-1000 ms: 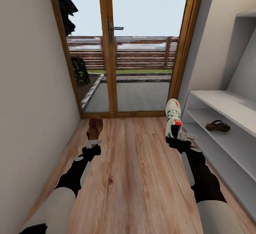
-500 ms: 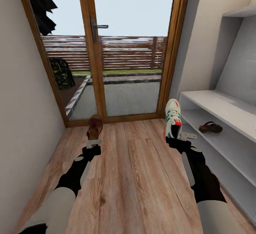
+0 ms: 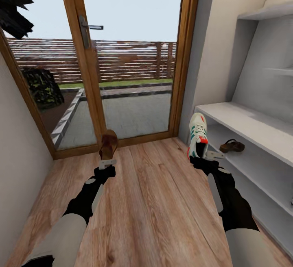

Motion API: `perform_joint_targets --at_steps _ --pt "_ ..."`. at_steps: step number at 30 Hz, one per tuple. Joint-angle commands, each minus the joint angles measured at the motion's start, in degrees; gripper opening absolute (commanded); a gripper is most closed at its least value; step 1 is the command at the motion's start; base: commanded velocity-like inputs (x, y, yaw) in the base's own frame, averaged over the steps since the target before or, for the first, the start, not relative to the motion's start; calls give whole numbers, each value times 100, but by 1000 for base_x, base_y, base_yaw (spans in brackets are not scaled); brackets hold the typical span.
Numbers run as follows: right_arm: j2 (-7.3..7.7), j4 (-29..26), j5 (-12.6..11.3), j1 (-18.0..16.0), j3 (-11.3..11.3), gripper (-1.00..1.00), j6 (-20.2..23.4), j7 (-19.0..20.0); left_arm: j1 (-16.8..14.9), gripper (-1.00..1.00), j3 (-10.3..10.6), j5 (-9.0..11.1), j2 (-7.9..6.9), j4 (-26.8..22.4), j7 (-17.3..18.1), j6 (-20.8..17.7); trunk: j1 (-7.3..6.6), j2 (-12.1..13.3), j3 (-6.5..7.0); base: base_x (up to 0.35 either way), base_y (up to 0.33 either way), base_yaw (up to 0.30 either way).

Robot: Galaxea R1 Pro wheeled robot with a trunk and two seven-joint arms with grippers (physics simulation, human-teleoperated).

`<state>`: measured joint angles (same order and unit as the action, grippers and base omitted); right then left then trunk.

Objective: Pick up the two gym shoes and the two sandals from the corridor floor and place them onto the hallstand (shoe rack) in the corridor, making sure they are on the rack and not on the floor. Arrange them so the two gym shoes are next to each other and the two sandals are next to each other.

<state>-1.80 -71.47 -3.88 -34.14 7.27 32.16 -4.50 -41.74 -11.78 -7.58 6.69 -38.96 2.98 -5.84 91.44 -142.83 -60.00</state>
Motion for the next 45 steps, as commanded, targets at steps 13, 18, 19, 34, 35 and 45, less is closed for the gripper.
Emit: perform_joint_targets --at_steps 13,18,19,34,35,45 --pt "-5 -7 -43 -5 3 -100 27 -34 -1 -100 -35 -77 7 -15 36 -32 2 -2 -6 289 208 -264" --pt "-5 -7 -50 -5 3 -100 27 -34 -1 -100 -35 -77 7 -15 36 -32 2 -2 -6 273 215 -263" --pt "-5 -7 -50 -5 3 -100 26 -34 -1 -100 -35 -77 7 -15 36 -32 2 -2 -6 241 193 -263" --pt "-5 -7 -60 -5 3 -100 26 -33 -1 -100 -35 -77 7 -15 36 -32 2 -2 -6 50 40 -264" --pt "-5 -7 -60 -5 3 -100 26 -33 -1 -100 -35 -78 7 -15 36 -32 2 -2 -6 0 0 -263" --pt "-5 -7 -60 -5 3 -100 27 -34 -1 -100 -32 -85 12 -15 36 -32 2 -2 -6 0 36 -264"
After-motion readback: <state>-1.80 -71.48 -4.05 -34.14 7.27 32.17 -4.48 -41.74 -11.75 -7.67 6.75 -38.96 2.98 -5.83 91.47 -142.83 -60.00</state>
